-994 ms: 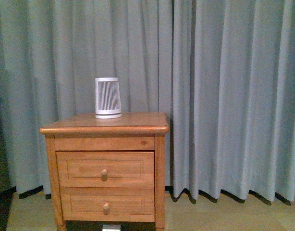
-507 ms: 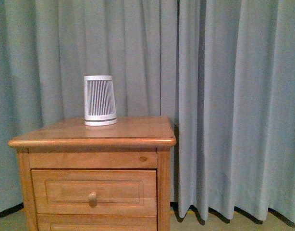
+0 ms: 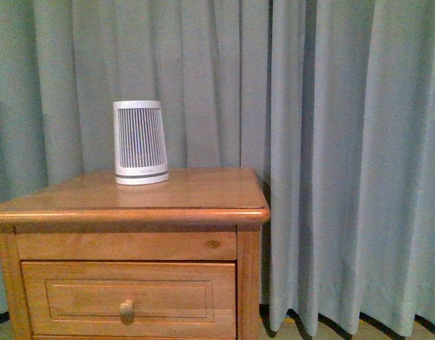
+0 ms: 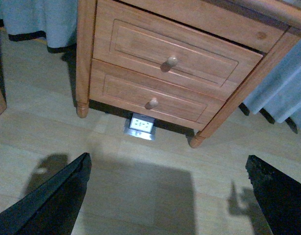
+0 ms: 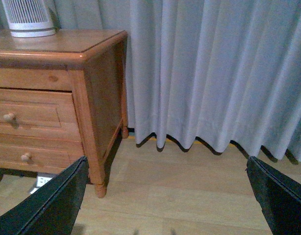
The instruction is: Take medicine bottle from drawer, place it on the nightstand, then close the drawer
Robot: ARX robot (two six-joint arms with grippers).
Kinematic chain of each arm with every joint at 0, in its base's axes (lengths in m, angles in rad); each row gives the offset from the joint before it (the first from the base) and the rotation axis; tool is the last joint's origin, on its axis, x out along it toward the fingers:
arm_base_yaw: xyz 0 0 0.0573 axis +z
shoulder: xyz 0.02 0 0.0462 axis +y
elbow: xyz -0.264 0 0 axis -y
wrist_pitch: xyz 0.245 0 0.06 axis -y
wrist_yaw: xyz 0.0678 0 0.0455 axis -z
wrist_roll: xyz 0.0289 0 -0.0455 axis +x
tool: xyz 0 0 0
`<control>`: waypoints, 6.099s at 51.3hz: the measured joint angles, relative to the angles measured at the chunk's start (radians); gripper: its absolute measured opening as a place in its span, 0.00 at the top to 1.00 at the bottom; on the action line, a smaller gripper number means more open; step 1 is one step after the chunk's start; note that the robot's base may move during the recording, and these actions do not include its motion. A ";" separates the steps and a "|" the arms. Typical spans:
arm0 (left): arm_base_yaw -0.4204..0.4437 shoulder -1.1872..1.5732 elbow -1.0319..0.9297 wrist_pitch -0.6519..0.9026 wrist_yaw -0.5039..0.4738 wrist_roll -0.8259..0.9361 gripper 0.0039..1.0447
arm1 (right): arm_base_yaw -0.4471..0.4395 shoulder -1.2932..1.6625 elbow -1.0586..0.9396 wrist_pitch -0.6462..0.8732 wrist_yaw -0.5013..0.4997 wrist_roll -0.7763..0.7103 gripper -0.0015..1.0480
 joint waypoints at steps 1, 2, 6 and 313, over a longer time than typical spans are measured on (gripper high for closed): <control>0.010 0.042 0.000 0.049 0.012 0.000 0.06 | 0.000 0.000 0.000 0.000 0.000 0.000 0.07; 0.021 0.095 0.001 0.108 0.024 0.001 0.06 | 0.000 0.000 0.000 0.000 0.000 0.000 0.07; 0.043 0.309 0.021 0.325 0.022 0.004 0.06 | 0.000 0.000 0.000 0.000 0.000 0.000 0.07; -0.051 -0.215 -0.055 0.108 -0.163 0.251 0.97 | 0.000 0.000 0.000 0.000 0.000 0.000 0.07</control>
